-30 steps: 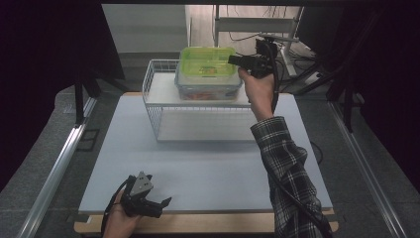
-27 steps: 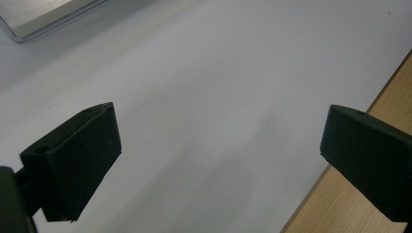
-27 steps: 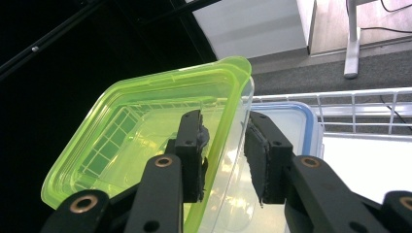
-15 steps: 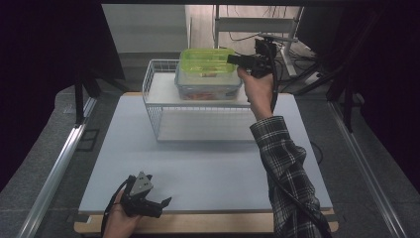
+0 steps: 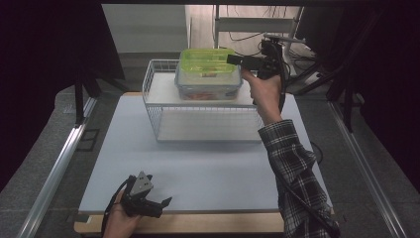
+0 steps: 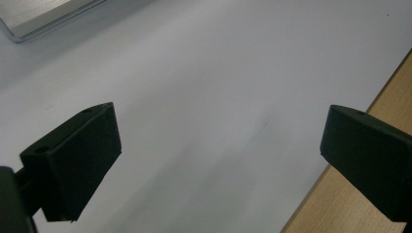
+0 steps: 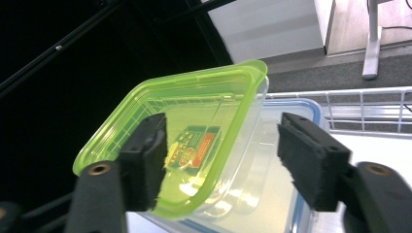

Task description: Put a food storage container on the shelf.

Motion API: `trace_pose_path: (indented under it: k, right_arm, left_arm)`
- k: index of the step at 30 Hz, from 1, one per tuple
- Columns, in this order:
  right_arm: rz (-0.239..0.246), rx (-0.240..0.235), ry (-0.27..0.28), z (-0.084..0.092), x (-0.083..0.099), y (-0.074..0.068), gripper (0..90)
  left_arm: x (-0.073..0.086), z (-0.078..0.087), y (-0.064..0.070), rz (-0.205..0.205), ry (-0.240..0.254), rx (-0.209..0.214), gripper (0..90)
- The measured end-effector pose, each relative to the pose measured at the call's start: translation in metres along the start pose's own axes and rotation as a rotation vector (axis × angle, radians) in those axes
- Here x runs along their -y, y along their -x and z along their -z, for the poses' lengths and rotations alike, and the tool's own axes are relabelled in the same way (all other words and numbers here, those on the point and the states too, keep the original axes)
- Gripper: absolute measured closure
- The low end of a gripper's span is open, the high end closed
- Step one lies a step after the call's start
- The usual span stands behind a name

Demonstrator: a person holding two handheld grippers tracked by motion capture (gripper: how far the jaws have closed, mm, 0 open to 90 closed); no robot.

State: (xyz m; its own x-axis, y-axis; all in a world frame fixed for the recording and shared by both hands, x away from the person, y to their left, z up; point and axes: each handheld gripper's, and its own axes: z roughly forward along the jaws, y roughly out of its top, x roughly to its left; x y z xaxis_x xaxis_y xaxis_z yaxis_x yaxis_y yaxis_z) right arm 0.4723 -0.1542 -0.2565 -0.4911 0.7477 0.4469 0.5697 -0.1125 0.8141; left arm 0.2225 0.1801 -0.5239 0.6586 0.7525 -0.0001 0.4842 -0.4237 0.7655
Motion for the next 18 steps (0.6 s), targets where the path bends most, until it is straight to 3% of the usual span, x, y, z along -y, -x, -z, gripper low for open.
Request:
trace_pose_path:
  k: [12, 18]
  right_arm:
    - [0.064, -0.047, -0.012, 0.017, 0.013, 0.001, 20.6]
    - [0.097, -0.041, -0.025, 0.023, 0.02, 0.004, 19.3]
  left_arm:
    - [0.0, 0.0, 0.0, 0.0, -0.002, 0.001, 0.9]
    - [0.0, -0.001, 0.0, 0.002, -0.002, 0.002, 0.9]
